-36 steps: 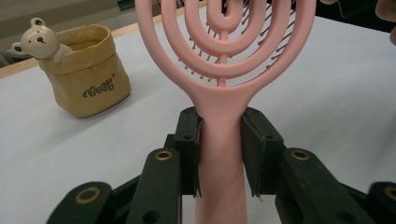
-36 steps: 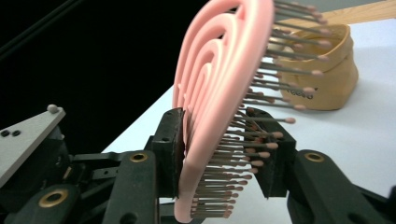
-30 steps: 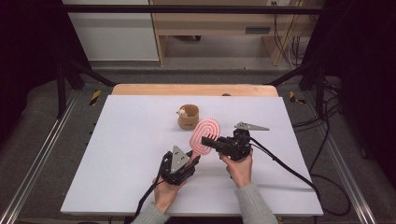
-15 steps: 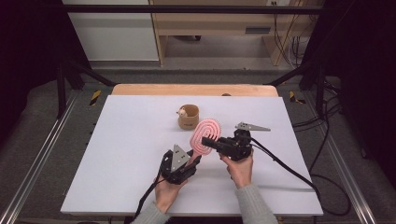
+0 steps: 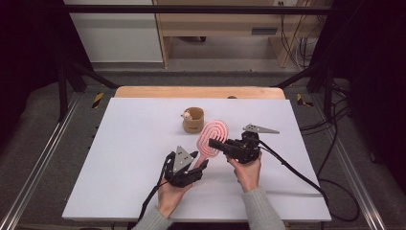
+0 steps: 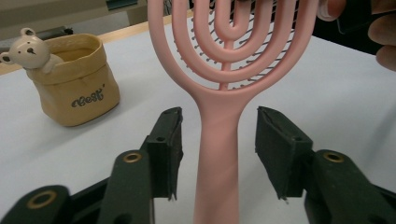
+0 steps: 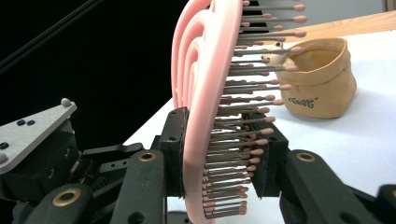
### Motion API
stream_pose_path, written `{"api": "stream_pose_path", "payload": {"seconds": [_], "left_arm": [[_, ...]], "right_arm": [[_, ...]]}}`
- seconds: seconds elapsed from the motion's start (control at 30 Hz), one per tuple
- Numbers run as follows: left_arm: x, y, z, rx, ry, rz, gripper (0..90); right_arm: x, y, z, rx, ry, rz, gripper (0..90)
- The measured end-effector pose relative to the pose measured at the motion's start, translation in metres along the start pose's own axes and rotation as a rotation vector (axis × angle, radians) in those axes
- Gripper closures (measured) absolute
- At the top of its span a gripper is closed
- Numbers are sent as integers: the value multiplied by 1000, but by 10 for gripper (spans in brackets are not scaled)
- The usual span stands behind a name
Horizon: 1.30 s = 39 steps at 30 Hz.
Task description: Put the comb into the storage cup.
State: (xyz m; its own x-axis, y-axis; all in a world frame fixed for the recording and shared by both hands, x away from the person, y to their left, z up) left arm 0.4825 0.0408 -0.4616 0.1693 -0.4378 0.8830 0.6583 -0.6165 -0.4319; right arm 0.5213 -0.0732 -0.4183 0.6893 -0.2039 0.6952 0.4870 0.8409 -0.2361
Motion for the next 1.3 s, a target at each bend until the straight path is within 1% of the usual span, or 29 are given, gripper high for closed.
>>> {"api": "stream_pose_path", "payload": {"seconds": [0.1,0.27,0.43,0.47,0.57,0.7,0.83,0.9,1.1,1.17,1.3], "left_arm": [[2,0,1,-22,-11,5,436],[4,0,5,-45,-27,1,302],[7,-3,12,-54,-39,2,176],[8,-3,13,-57,-39,2,138],[10,-6,18,-75,-33,8,81],[14,-11,27,-93,-36,0,49],[17,-20,33,-99,-13,2,38],[17,-24,36,-104,-12,0,35],[11,-36,47,-119,-17,7,25],[9,-38,50,-112,-15,9,25],[0,-42,56,-108,-26,38,12]], "right_arm": [[2,-1,-1,-7,-5,-5,638],[8,-4,-2,-20,-10,-21,637],[15,-8,-3,-36,-22,-39,637],[16,-9,-3,-40,-25,-44,637],[20,-11,-3,-48,-32,-49,636],[24,-14,-1,-56,-49,-54,636],[31,-18,2,-62,-61,-69,636],[34,-20,3,-65,-72,-75,636],[42,-25,5,-79,-84,-89,636],[45,-26,5,-86,-92,-92,635],[48,-27,6,-99,-101,-91,636]]}}
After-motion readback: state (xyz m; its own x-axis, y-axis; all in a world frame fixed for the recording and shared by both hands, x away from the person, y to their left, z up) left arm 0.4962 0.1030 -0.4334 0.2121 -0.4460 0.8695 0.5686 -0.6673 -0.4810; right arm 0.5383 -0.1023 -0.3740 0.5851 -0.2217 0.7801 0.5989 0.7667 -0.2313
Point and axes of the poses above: each handheld gripper's, and its own axes: y roughly forward along the jaws, x roughly out of its top, z roughly to its left, the point moved 8 cm from there along y, roughly forward along the jaws, and after that the axes turned 11 degrees about y, right-handed, at the moved point
